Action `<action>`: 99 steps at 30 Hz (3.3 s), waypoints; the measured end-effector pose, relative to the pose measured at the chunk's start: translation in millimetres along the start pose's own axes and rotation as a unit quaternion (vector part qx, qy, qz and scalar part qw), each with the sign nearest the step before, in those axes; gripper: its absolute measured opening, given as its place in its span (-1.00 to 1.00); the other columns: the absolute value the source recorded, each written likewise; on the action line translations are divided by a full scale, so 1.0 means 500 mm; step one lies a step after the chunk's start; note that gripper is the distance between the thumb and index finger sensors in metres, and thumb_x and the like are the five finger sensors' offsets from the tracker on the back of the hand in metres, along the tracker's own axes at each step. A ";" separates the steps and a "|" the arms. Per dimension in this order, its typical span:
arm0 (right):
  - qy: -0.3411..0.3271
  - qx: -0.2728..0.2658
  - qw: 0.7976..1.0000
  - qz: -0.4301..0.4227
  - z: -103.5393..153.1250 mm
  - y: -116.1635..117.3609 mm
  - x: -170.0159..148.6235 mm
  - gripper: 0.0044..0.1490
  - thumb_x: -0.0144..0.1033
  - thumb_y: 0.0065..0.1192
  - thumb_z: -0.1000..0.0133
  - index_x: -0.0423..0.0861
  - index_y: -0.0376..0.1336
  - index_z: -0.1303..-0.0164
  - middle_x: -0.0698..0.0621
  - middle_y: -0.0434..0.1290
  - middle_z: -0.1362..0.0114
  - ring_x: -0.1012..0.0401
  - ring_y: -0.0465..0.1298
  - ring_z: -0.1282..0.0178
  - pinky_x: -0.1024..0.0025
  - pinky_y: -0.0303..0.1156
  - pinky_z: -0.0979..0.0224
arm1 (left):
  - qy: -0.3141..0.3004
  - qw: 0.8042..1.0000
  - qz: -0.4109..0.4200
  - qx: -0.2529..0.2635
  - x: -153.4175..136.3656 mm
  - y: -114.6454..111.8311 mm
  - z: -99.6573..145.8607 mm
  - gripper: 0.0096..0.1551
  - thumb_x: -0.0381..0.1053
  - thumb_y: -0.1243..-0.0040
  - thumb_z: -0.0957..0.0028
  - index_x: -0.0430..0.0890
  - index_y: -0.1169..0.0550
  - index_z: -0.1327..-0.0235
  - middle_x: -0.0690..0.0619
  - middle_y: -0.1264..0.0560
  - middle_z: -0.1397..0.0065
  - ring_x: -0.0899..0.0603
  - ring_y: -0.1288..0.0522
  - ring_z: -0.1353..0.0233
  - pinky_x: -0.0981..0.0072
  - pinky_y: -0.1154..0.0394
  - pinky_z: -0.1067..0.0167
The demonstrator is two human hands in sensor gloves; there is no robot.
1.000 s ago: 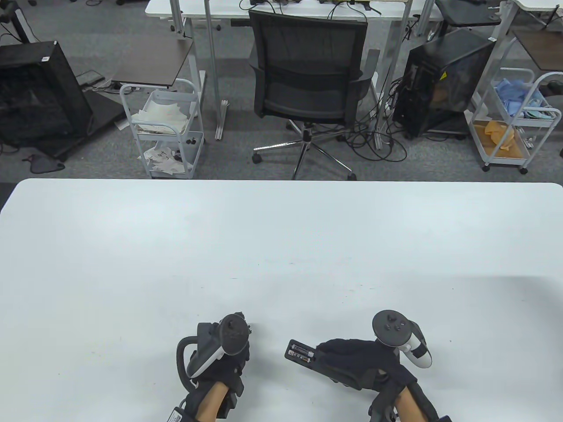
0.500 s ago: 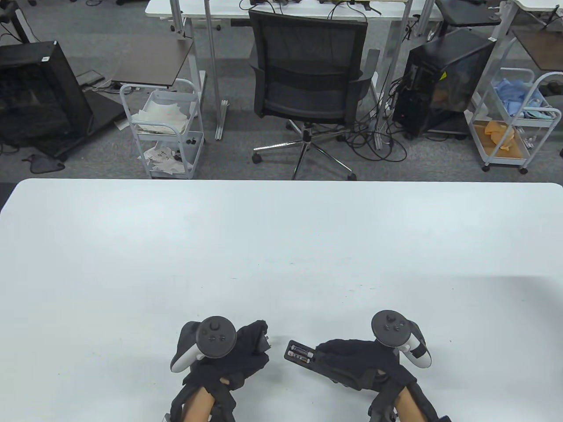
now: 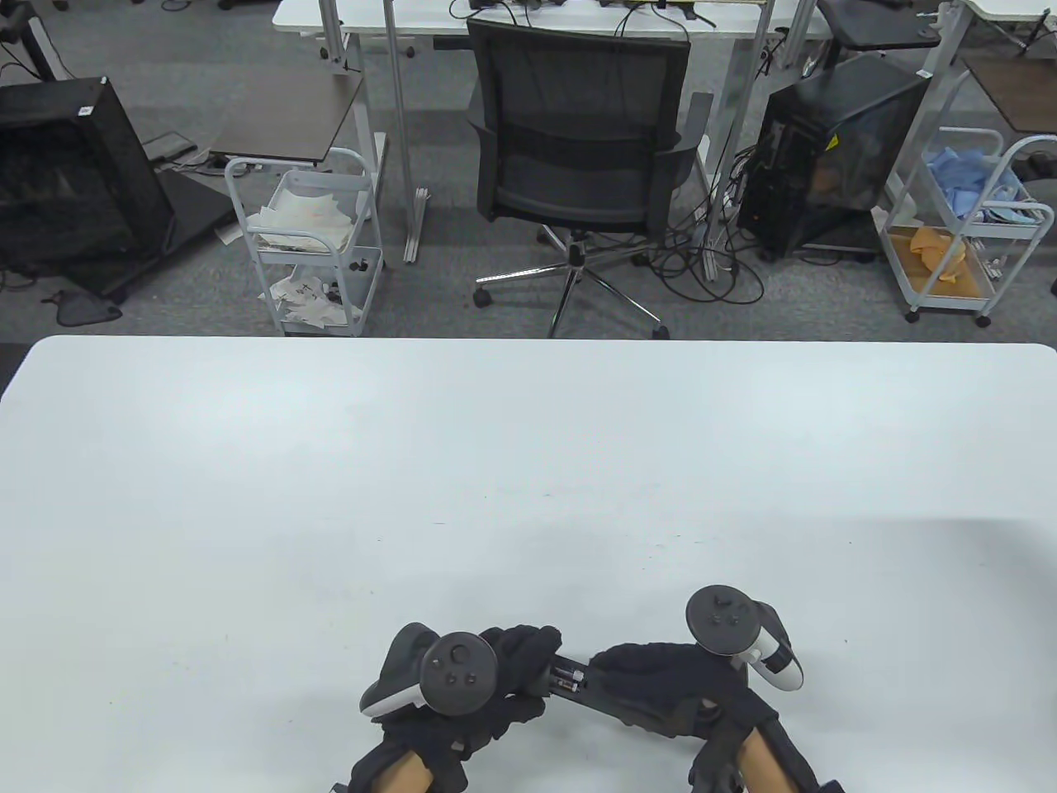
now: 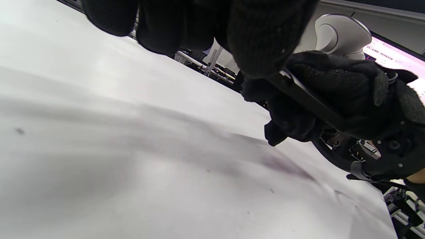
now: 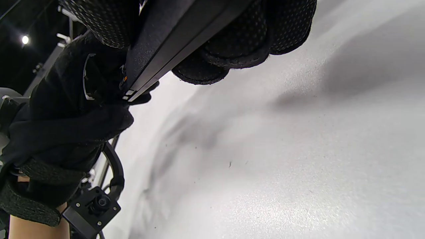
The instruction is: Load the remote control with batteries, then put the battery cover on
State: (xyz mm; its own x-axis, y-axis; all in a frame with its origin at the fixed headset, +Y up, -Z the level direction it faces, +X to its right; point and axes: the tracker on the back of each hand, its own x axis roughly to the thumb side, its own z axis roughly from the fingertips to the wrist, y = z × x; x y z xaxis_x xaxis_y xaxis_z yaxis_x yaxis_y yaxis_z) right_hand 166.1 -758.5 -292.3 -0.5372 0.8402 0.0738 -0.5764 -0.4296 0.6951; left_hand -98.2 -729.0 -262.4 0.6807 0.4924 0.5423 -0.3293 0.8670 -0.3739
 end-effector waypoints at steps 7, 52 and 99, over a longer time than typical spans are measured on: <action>0.001 0.017 1.000 0.003 -0.008 0.013 0.005 -0.31 0.00 0.22 -0.20 -0.12 0.29 -0.46 -0.08 0.64 -0.04 0.17 0.60 0.16 0.07 0.42 -0.45 | 0.003 1.000 -0.023 -0.021 0.011 -0.014 -0.013 -0.16 0.01 -0.35 -0.21 0.05 -0.21 -0.72 -0.10 -0.26 -0.71 -0.29 -0.35 -0.56 -0.30 -0.25 -0.47; -0.005 0.022 0.998 -0.059 -0.018 0.013 0.007 -0.34 -0.07 0.27 -0.20 -0.23 0.33 -0.37 -0.11 0.66 0.05 0.16 0.60 0.26 0.11 0.44 -0.45 | 0.016 0.994 -0.112 -0.011 0.057 -0.067 -0.058 -0.25 -0.18 -0.20 -0.15 -0.14 -0.18 -0.58 -0.21 -0.33 -0.44 -0.14 -0.47 -0.21 -0.27 -0.33 -0.40; 0.052 -0.249 0.926 0.278 -0.022 -0.063 0.053 -0.07 0.13 0.46 0.03 0.03 0.23 -0.53 0.04 0.47 -0.47 0.17 0.49 -0.37 0.00 0.26 -0.71 | 0.141 0.988 0.010 0.059 -0.057 0.030 0.018 -0.02 0.16 -0.22 -0.27 -0.11 0.04 -0.71 -0.25 0.11 -0.75 -0.36 -0.11 -0.64 -0.40 -0.10 -0.50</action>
State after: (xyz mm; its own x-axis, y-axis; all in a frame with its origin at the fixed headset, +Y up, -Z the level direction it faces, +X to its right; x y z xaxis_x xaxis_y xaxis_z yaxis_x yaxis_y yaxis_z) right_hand 163.4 -726.4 -319.9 -0.8781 0.4173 0.2341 -0.3910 -0.9078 0.1517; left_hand -128.5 -729.3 -276.9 0.8228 0.4832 0.2992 -0.4072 0.8685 -0.2827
